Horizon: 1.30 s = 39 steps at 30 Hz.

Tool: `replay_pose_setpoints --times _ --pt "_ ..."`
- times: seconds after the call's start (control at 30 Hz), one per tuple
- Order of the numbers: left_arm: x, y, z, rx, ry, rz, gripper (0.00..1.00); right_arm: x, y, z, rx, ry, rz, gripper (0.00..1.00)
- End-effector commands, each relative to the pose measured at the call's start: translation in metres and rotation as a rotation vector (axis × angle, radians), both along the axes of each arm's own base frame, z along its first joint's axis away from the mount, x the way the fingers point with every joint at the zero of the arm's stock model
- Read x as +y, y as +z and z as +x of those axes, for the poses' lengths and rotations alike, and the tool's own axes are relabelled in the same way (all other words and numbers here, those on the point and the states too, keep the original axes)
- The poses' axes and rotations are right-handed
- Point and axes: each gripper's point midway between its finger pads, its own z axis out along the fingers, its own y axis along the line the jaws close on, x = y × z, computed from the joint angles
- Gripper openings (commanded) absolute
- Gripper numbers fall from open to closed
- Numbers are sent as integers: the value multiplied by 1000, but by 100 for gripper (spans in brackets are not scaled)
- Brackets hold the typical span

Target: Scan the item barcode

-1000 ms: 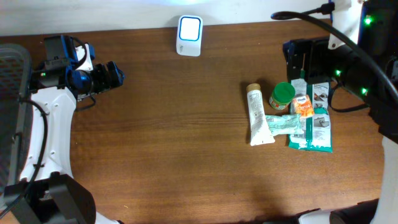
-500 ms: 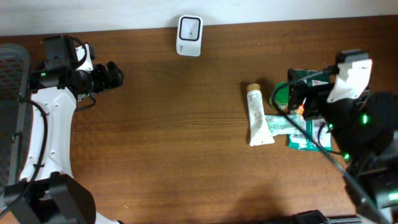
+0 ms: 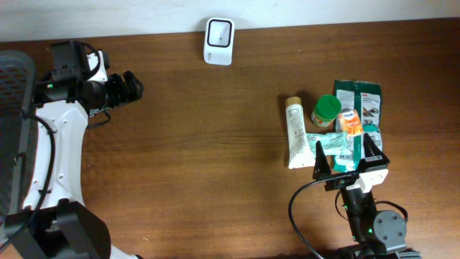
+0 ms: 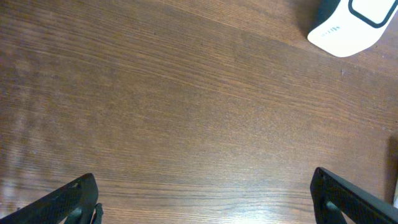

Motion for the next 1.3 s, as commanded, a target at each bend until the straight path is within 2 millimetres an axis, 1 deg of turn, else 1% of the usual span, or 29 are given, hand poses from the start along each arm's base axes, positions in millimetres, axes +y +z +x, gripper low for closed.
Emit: replay_pose_setpoints --times 0.0,0.13,0.2,0.27,0.3,0.33,0.97,1.0,1.03,1.1,1.13,1.2,1.27 --pt "0 -2 1 2 -2 -5 99 0 -12 -2 -6 4 -6 98" --pt "0 -2 1 2 -2 -6 99 0 -35 -3 1 4 -7 98" --pt "0 -2 1 2 -2 -6 99 0 -45 -4 35 7 -12 98" --pt "1 -2 1 2 -2 -5 99 1 -63 -3 109 9 -21 98" --pt "0 -2 1 2 -2 -6 99 3 -78 -4 169 25 -28 98" --pt "0 -2 1 2 -2 -6 99 5 -86 -5 202 34 -32 98" --pt "0 -1 1 -1 -2 -5 99 5 -86 -5 202 34 -33 98" --pt "-1 3 0 -9 -4 -4 99 5 -86 -5 202 34 -33 98" --pt "-5 14 -2 -35 -13 0 99 5 -86 -5 202 34 -33 98" --pt "-20 37 -7 -91 -47 6 99 5 -86 -5 202 34 -33 98" --pt "-27 52 -11 -136 -58 40 99 5 -86 -5 202 34 -33 98" --pt "-31 71 -25 -189 -48 114 99 5 -86 -5 202 34 -33 98" --pt "-37 84 -32 -275 -51 145 99 5 -86 -5 202 34 -33 98"
